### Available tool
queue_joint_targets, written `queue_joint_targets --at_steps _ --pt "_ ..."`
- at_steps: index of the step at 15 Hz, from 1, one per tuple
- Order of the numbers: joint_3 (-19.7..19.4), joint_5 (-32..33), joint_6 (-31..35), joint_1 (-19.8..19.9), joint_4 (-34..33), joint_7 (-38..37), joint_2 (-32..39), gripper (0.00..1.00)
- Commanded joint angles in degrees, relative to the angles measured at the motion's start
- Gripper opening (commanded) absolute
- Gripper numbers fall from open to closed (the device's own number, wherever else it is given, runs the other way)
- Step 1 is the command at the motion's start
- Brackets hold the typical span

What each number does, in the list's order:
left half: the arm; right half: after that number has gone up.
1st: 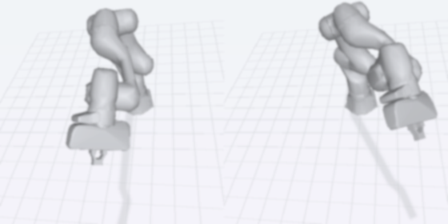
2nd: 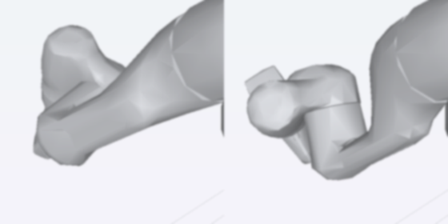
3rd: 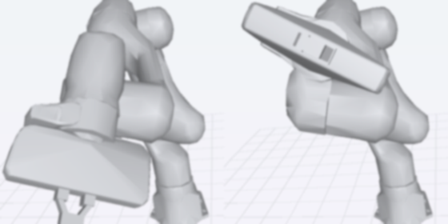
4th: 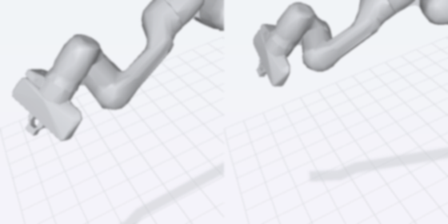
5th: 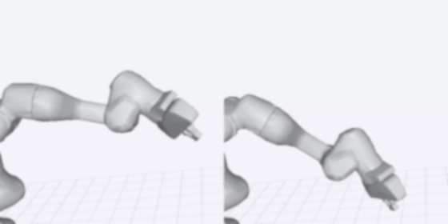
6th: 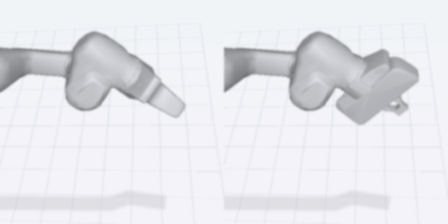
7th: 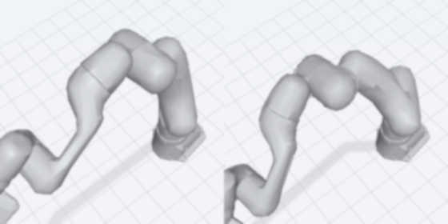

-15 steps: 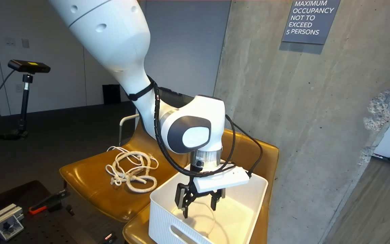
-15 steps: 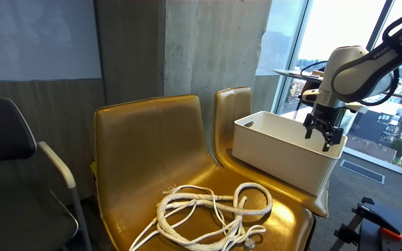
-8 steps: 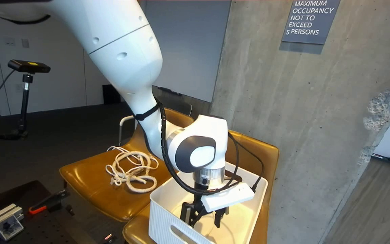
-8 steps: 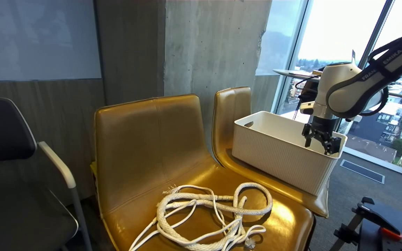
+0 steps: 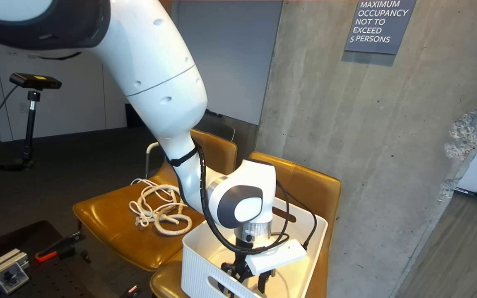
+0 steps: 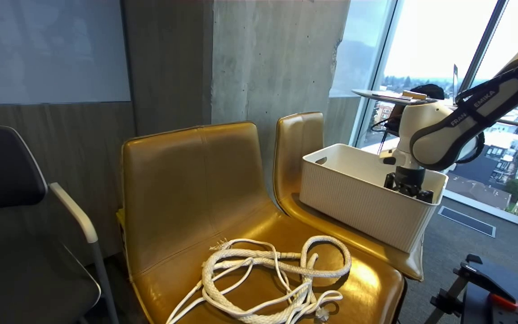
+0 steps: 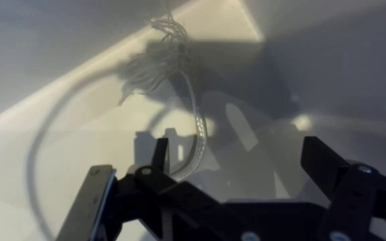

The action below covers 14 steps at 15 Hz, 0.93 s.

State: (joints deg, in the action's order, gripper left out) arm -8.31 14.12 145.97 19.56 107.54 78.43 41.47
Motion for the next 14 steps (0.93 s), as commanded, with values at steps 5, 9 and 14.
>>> queue_joint_targets --at_steps 5,9,14 --pt "-0.3 1.7 0.7 -0.1 -3.7 -0.6 6.6 1.0" --pt "-0.4 1.5 -0.1 -0.4 -4.5 -1.3 6.9 0.61" --pt "-0.1 1.2 -2.0 -1.1 -4.3 -2.2 5.4 0.23"
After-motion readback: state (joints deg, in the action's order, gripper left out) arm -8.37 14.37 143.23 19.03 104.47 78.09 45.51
